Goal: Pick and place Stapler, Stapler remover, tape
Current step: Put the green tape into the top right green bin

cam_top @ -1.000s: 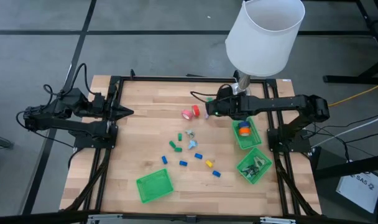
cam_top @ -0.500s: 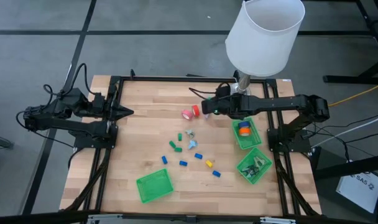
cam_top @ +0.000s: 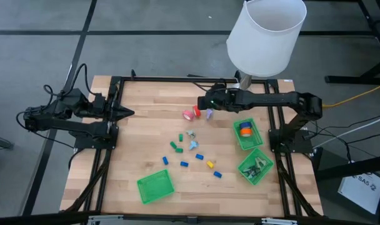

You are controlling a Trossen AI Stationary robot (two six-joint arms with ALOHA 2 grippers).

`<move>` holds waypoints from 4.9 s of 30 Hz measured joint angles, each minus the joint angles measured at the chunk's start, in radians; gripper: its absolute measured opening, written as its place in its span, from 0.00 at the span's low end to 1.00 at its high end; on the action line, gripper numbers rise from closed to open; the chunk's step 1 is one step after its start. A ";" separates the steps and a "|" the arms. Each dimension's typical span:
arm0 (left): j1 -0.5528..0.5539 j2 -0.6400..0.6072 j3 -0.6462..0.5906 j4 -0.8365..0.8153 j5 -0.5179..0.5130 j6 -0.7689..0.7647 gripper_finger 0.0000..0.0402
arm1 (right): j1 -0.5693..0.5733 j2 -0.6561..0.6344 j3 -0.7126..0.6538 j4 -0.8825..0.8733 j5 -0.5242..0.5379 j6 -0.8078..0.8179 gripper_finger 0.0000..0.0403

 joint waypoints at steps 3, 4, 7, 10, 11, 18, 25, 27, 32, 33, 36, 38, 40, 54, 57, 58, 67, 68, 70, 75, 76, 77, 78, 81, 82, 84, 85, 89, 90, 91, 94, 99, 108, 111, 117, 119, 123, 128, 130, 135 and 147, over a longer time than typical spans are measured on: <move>0.000 0.000 0.000 0.000 0.000 0.000 0.02 | -0.027 0.018 0.000 0.008 -0.065 -0.005 0.32; 0.000 0.000 0.000 0.000 0.000 0.000 0.02 | -0.032 0.023 0.000 0.002 -0.071 -0.017 0.32; 0.000 0.000 0.000 0.000 0.000 0.000 0.01 | -0.046 0.031 0.000 -0.028 -0.074 -0.069 0.32; 0.000 0.000 0.000 0.000 0.000 0.000 0.02 | -0.049 0.030 0.000 -0.043 -0.049 -0.143 0.32; 0.000 0.000 0.000 0.000 0.000 0.000 0.02 | -0.049 0.030 0.000 -0.048 -0.041 -0.155 0.32; 0.000 0.000 0.000 0.000 0.000 0.000 0.01 | -0.049 0.030 0.015 -0.080 -0.033 -0.181 0.32; 0.000 0.000 0.000 0.000 0.000 0.000 0.01 | -0.060 0.030 0.015 -0.077 -0.033 -0.099 0.32; 0.000 0.000 0.000 0.000 0.000 0.000 0.02 | -0.063 0.030 0.015 -0.077 -0.036 -0.098 0.32; 0.000 0.000 0.000 0.000 0.000 0.000 0.02 | -0.063 0.030 0.015 -0.060 -0.040 -0.025 0.32; 0.000 0.000 0.000 0.000 0.000 0.000 0.02 | -0.063 0.030 0.015 -0.062 -0.039 -0.011 0.32; 0.000 0.000 0.000 0.000 0.000 0.000 0.01 | -0.063 0.030 0.015 -0.061 -0.036 -0.001 0.32; 0.000 0.000 0.000 0.000 0.000 0.000 0.01 | -0.062 0.030 0.015 -0.055 -0.036 -0.006 0.33; 0.000 0.000 0.000 0.000 0.000 0.000 0.02 | -0.060 0.030 0.015 -0.053 -0.034 -0.014 0.35; 0.000 0.000 0.000 0.000 0.000 0.000 0.01 | -0.060 0.106 0.015 -0.099 -0.016 0.109 0.85; 0.000 0.000 0.000 0.000 0.000 0.000 0.02 | -0.061 0.147 0.015 -0.079 -0.023 0.108 0.89; 0.000 0.000 0.000 0.000 0.000 0.000 0.02 | -0.062 0.160 0.015 -0.070 -0.023 0.108 0.89; 0.000 0.000 0.000 0.000 0.000 0.000 0.01 | -0.089 0.234 0.015 -0.032 -0.026 0.139 0.90; 0.000 0.000 0.000 0.000 0.000 0.000 0.02 | -0.093 0.238 0.015 -0.033 -0.026 0.145 0.90; 0.000 0.000 0.000 0.000 0.000 0.000 0.02 | -0.101 0.246 0.015 -0.027 -0.025 0.159 0.89; 0.000 0.000 0.000 0.000 0.000 0.000 0.02 | -0.119 0.272 0.015 -0.013 -0.017 0.160 0.82; 0.000 0.000 0.000 0.000 0.000 0.000 0.02 | -0.121 0.276 0.015 -0.006 -0.017 0.161 0.79; 0.000 0.000 0.000 0.000 0.000 0.000 0.01 | -0.121 0.278 0.015 -0.003 -0.018 0.161 0.76; 0.000 0.000 0.000 0.000 0.000 0.000 0.01 | -0.121 0.279 0.015 0.000 -0.017 0.161 0.73; 0.000 0.000 0.000 0.000 0.000 0.000 0.02 | -0.120 0.279 0.015 0.006 -0.017 0.163 0.62; 0.000 0.000 0.000 0.000 0.000 0.000 0.02 | -0.120 0.278 0.015 0.007 -0.018 0.164 0.58; 0.000 0.000 0.000 0.000 0.000 0.000 0.01 | -0.115 0.273 0.016 0.005 -0.017 0.165 0.51; 0.000 0.000 0.000 0.000 0.000 0.000 0.02 | -0.113 0.273 0.025 -0.006 -0.017 0.165 0.48; 0.000 0.000 0.000 0.000 0.000 0.000 0.01 | -0.102 0.267 0.077 -0.089 -0.017 0.168 0.36; 0.000 0.000 0.000 0.000 0.000 0.000 0.01 | -0.102 0.267 0.089 -0.110 -0.017 0.168 0.33; 0.000 0.000 0.000 0.000 0.000 0.000 0.02 | -0.102 0.267 0.099 -0.131 -0.017 0.168 0.31; 0.000 0.000 0.000 0.000 0.000 0.000 0.01 | -0.103 0.267 0.117 -0.153 -0.014 0.163 0.27; 0.000 0.000 0.000 0.000 0.000 0.000 0.02 | -0.102 0.267 0.117 -0.173 -0.014 0.169 0.27; 0.000 0.000 0.000 0.000 0.000 0.000 0.02 | -0.083 0.267 0.272 -0.448 -0.016 0.239 0.29; 0.000 0.000 0.000 0.000 0.000 0.000 0.01 | -0.066 0.266 0.347 -0.544 -0.017 0.239 0.27; 0.000 0.000 0.000 0.000 0.000 0.000 0.01 | -0.018 0.266 0.475 -0.709 -0.018 0.249 0.27; 0.000 0.000 0.000 0.000 0.000 0.000 0.01 | 0.002 0.266 0.509 -0.749 -0.017 0.284 0.27; 0.000 0.000 0.000 0.000 0.000 0.000 0.01 | 0.041 0.266 0.563 -0.826 -0.017 0.381 0.29; 0.000 0.000 0.000 0.000 0.000 0.000 0.02 | 0.098 0.266 0.609 -0.897 -0.014 0.447 0.28; 0.000 0.000 0.000 0.000 0.000 0.000 0.01 | 0.122 0.266 0.618 -0.919 -0.014 0.482 0.27; 0.000 0.000 0.000 0.000 0.000 0.000 0.01 | 0.185 0.266 0.634 -0.980 -0.014 0.618 0.28; 0.000 0.000 0.000 0.000 0.000 0.000 0.01 | 0.362 0.266 0.634 -1.068 -0.014 1.011 0.29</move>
